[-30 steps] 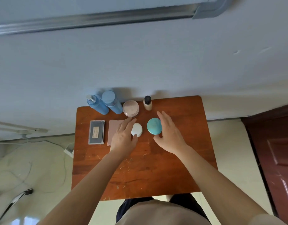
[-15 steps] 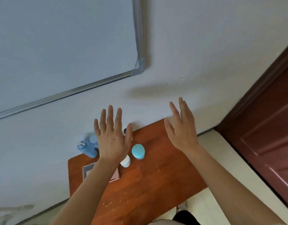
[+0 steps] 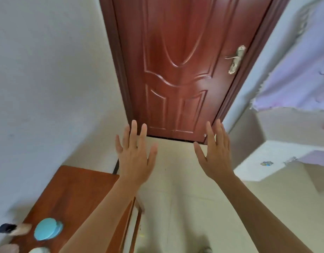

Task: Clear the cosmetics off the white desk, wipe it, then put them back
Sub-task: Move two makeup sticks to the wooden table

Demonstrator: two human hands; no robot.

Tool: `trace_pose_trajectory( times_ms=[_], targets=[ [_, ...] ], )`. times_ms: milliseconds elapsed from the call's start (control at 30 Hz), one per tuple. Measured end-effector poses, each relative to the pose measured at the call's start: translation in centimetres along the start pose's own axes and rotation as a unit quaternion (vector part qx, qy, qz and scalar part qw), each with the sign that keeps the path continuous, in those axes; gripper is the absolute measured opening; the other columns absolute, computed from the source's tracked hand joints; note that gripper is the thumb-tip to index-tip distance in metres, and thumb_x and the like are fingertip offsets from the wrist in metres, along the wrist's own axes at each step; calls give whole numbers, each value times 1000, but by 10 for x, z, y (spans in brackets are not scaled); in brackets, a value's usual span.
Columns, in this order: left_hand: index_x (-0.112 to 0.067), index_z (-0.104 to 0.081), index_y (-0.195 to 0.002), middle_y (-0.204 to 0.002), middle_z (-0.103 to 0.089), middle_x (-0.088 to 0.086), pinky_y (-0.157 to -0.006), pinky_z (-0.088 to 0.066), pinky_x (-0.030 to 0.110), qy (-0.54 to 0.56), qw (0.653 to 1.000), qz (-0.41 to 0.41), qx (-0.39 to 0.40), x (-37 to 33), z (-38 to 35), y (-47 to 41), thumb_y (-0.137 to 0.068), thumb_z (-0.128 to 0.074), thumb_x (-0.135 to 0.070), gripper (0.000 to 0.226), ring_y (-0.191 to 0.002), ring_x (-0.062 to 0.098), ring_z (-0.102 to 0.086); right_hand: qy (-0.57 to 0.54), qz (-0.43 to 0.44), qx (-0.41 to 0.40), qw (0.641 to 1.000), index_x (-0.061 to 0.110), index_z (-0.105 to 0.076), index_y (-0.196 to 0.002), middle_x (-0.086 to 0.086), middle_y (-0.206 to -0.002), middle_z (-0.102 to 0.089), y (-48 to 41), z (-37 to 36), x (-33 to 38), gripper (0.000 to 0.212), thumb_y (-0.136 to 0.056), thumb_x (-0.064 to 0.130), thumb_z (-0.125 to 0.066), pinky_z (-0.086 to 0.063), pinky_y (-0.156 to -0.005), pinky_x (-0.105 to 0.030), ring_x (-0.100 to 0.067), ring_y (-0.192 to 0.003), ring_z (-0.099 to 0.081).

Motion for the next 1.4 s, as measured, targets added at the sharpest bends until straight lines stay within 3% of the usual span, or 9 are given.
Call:
trace_pose_trajectory(
  times_ms=[267, 567, 933, 1200, 1400],
  targets=[
    [-15, -39, -148, -158, -29, 11, -117, -18, 56, 77, 980, -183, 19, -263, -50, -5, -99, -32, -50, 61, -147, 30, -23, 48, -175, -113, 977, 15, -18, -157, -15, -164, -9, 99, 142, -205, 72, -98, 46, -46, -17, -120, -52, -32, -151, -10],
    [-14, -40, -147, -156, -30, 16, -112, -23, 59, 115, 938, -317, 76, -545, -118, 55, -98, -40, -47, 59, -143, 34, -29, 121, -303, -121, 938, 17, -18, -156, -17, -162, -15, 214, 269, -423, 70, -99, 50, -41, -20, -119, -52, -34, -150, -16],
    [-15, -34, -150, -158, -26, 16, -111, -26, 58, 101, 904, -392, 137, -709, -240, 32, -97, -43, -45, 61, -143, 35, -29, 120, -371, -99, 916, 16, -19, -156, -16, -163, -13, 220, 283, -604, 71, -98, 48, -43, -20, -119, -50, -33, -150, -15],
    [-16, -34, -151, -158, -27, 15, -111, -28, 58, 100, 896, -374, 217, -855, -373, -68, -97, -25, -52, 65, -142, 34, -32, 156, -419, -25, 894, 18, -13, -157, -16, -163, -9, 138, 292, -790, 74, -95, 51, -35, -19, -120, -49, -34, -149, -14],
    [-15, -31, -152, -157, -30, 15, -109, -30, 57, 40, 876, -406, 257, -954, -447, -142, -95, -15, -54, 70, -141, 33, -35, 177, -449, 4, 876, 18, -14, -157, -17, -163, -11, 78, 312, -900, 75, -96, 43, -50, -14, -120, -47, -34, -149, -15]
  ],
)
Point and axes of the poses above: each hand's wrist, its own y-axis away from the middle knuckle, its own z-axis out of the back of the hand, x = y × z, the point moved 8 cm from there along -y, towards the middle knuckle
